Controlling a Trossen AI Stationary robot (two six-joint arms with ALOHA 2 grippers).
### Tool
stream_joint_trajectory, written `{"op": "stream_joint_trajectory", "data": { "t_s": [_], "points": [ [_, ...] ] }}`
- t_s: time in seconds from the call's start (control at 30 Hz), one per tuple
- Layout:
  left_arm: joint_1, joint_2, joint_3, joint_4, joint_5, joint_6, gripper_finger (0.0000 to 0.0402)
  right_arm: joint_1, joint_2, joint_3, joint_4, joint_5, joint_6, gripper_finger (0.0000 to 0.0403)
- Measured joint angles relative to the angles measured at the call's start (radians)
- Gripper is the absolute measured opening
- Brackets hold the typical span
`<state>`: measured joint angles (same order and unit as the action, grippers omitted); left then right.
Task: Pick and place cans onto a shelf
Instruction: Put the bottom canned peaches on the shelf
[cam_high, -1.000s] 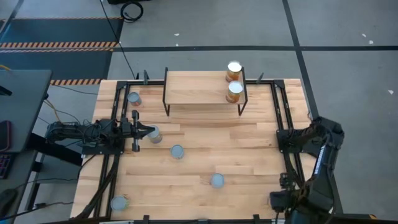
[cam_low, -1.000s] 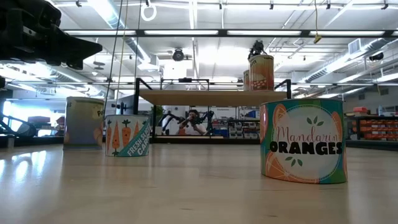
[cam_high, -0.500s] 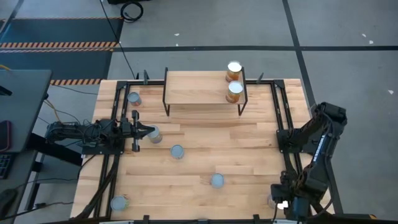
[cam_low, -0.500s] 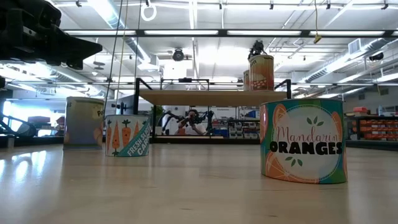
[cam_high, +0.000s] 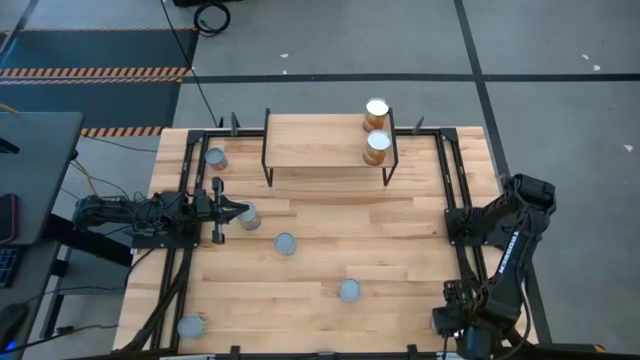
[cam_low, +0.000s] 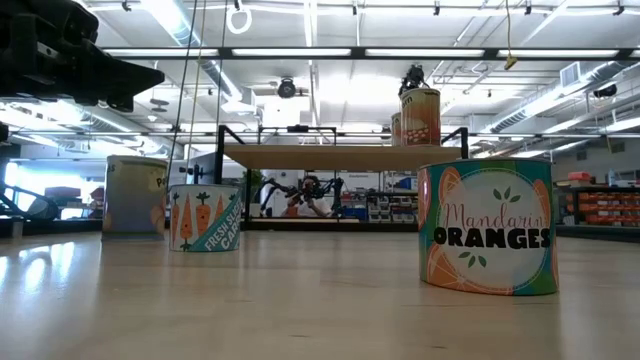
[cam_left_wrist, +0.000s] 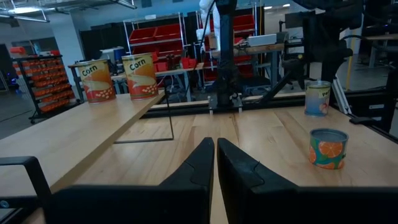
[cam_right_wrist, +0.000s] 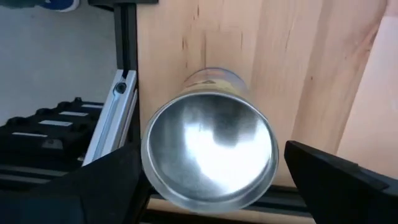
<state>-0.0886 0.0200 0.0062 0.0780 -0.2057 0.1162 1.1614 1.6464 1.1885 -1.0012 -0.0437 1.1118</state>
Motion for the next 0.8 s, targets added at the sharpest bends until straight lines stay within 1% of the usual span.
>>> {"op": "stream_joint_trajectory", "data": {
  "t_s": [0.23,0.33,0.43,0.5,0.53,0.67,0.73,0.8],
  "points": [
    [0.000,0.000,0.000,0.000,0.000,0.000,0.0027,-0.013,0.036,0.000,0.006,-0.010,-0.060,0.0386],
    [0.000,0.000,0.000,0.000,0.000,0.000,0.0027,-0.035,0.039,-0.001,0.006,-0.010,-0.114,0.0365],
    [0.000,0.000,0.000,0.000,0.000,0.000,0.0027,-0.094,0.038,-0.001,-0.026,-0.016,-0.179,0.0335],
    [0.000,0.000,0.000,0.000,0.000,0.000,0.0027,-0.170,0.039,0.014,-0.041,-0.029,-0.244,0.0320],
    [0.000,0.000,0.000,0.000,0.000,0.000,0.0027,-0.221,0.039,0.032,-0.048,-0.036,-0.274,0.0319],
    [0.000,0.000,0.000,0.001,0.000,0.000,0.0027,-0.448,0.039,0.170,-0.136,-0.025,-0.372,0.0319],
    [0.000,0.000,0.000,0.000,0.000,0.000,0.0027,-0.567,0.039,0.270,-0.177,0.012,-0.428,0.0319],
    [0.000,0.000,0.000,0.000,0.000,0.000,0.0027,-0.690,0.039,0.377,-0.179,0.075,-0.463,0.0322]
  ]
}}
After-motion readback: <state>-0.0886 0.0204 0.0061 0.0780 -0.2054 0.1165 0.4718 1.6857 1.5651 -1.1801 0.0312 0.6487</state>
